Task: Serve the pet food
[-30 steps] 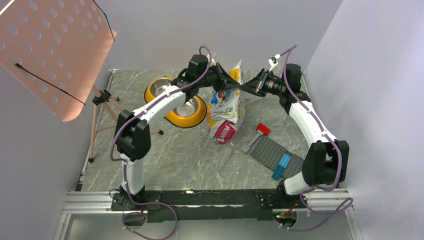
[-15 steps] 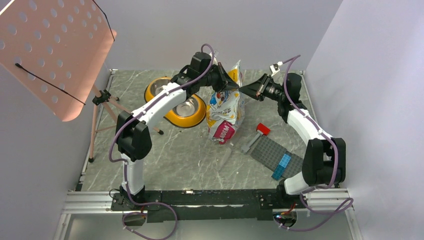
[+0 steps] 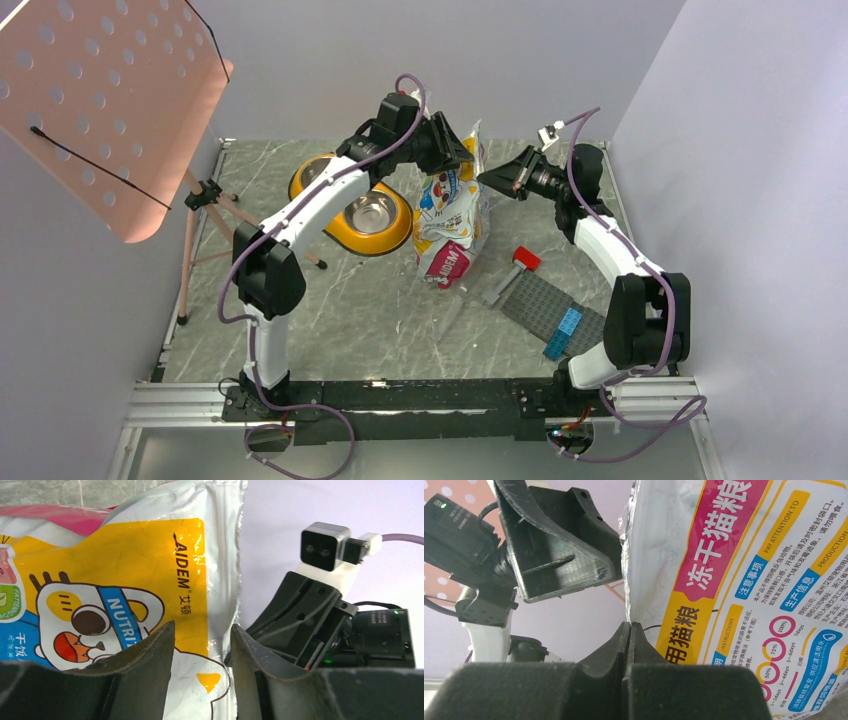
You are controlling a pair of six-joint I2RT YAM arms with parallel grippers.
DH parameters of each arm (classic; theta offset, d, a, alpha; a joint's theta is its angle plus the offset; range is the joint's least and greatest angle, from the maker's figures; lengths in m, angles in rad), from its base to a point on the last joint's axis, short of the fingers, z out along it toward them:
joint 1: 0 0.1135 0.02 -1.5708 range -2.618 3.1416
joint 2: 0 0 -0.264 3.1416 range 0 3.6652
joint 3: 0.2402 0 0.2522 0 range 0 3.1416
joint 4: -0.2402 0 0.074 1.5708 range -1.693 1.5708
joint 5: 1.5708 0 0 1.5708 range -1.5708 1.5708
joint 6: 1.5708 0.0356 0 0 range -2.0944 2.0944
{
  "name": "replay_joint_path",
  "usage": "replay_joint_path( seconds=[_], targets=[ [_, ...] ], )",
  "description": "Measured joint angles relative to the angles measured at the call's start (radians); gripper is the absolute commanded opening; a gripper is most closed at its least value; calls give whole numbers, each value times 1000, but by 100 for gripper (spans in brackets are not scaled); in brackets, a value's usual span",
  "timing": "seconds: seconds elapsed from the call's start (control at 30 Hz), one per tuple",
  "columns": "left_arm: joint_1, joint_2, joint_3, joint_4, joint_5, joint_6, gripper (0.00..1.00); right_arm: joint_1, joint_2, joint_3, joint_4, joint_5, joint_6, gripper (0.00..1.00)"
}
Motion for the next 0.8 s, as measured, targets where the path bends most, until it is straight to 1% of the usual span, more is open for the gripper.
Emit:
replay_joint_path(
  seconds=[0.1, 0.23, 0.4, 0.5, 0.63, 0.8],
  targets=[
    [-2, 22, 19, -12, -8, 10, 47, 5, 0, 12, -18, 0, -14, 0],
    [-6, 40, 25, -10, -11, 22, 57, 8, 3, 20, -30, 2, -24, 0],
    [-13, 41, 23, -9, -31, 46, 59, 8, 3, 21, -35, 4, -26, 0],
    [-17, 30, -4, 8, -64, 50, 67, 8, 3, 21, -37, 5, -31, 0],
    [-22, -21, -83, 38, -115, 49, 69, 11, 3, 23, -38, 5, -34, 0],
    [-27, -50, -97, 85, -124, 46, 74, 13, 3, 26, -40, 6, -34, 0]
  ],
)
